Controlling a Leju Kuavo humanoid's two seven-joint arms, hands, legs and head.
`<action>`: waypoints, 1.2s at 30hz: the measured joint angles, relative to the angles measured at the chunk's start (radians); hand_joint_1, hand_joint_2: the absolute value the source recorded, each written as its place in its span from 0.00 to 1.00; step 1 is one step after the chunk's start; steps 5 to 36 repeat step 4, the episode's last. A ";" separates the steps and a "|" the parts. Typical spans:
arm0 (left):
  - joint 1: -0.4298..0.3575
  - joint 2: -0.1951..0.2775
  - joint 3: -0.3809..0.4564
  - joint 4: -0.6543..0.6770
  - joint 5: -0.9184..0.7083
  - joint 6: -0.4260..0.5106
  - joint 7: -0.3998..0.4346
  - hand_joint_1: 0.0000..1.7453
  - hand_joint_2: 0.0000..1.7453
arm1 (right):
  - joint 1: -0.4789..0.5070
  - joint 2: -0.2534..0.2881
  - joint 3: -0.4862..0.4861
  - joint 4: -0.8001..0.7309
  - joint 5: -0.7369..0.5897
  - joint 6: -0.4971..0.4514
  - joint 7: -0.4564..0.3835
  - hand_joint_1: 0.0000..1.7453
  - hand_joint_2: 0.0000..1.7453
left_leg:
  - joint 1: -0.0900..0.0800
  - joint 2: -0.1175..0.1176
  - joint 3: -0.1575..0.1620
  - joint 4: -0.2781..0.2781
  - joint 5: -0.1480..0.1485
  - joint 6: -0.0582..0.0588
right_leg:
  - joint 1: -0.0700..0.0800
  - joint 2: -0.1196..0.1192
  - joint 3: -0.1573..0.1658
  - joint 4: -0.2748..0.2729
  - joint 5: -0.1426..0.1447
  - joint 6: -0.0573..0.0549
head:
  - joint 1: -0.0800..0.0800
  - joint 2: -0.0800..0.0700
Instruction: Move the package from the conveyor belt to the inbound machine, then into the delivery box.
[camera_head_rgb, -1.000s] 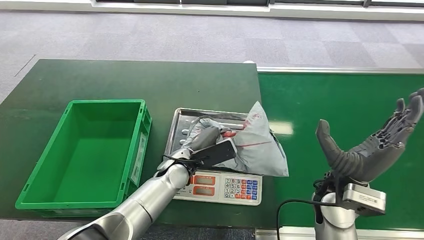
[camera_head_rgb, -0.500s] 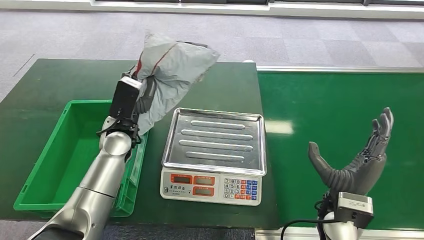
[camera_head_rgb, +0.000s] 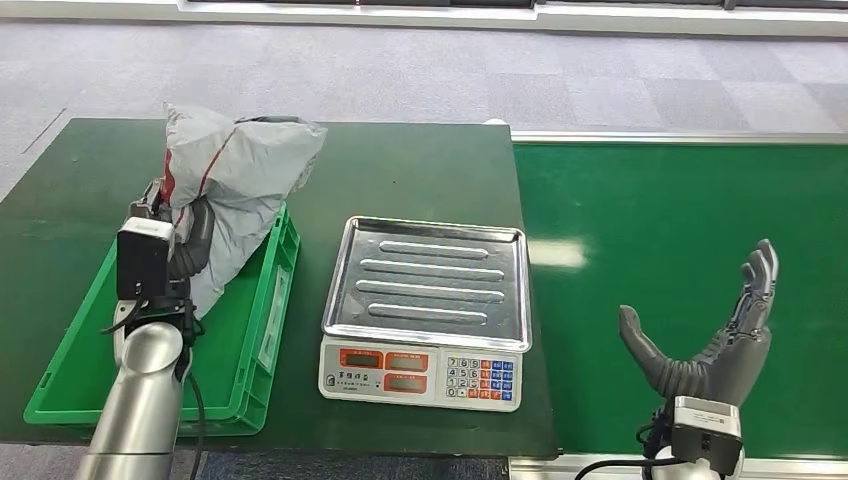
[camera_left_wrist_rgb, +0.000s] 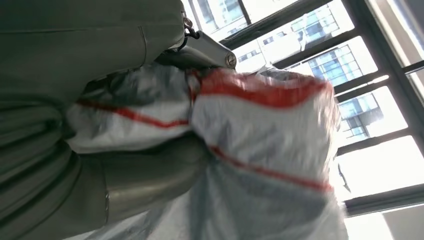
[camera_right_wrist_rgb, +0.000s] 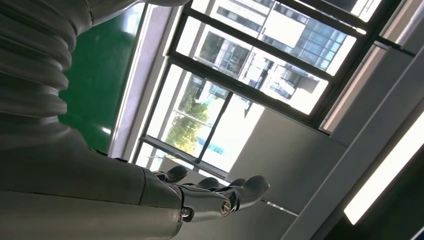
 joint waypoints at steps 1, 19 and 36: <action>0.040 0.001 0.015 -0.037 -0.005 -0.030 -0.001 0.00 1.00 | 0.004 0.000 -0.004 0.000 0.000 0.003 -0.001 0.00 1.00 | 0.000 0.000 0.000 0.000 0.000 0.000 | 0.000 0.000 0.000 0.000 0.000 0.000 | 0.000 0.000; 0.136 0.002 0.033 -0.121 -0.028 -0.080 0.005 0.00 1.00 | 0.013 0.002 -0.014 0.000 -0.001 0.005 -0.002 0.00 1.00 | 0.000 0.000 0.000 0.000 0.000 0.000 | 0.000 -0.001 0.000 0.000 -0.001 -0.001 | 0.000 0.000; 0.136 0.002 0.033 -0.121 -0.028 -0.080 0.005 0.00 1.00 | 0.013 0.002 -0.014 0.000 -0.001 0.005 -0.002 0.00 1.00 | 0.000 0.000 0.000 0.000 0.000 0.000 | 0.000 -0.001 0.000 0.000 -0.001 -0.001 | 0.000 0.000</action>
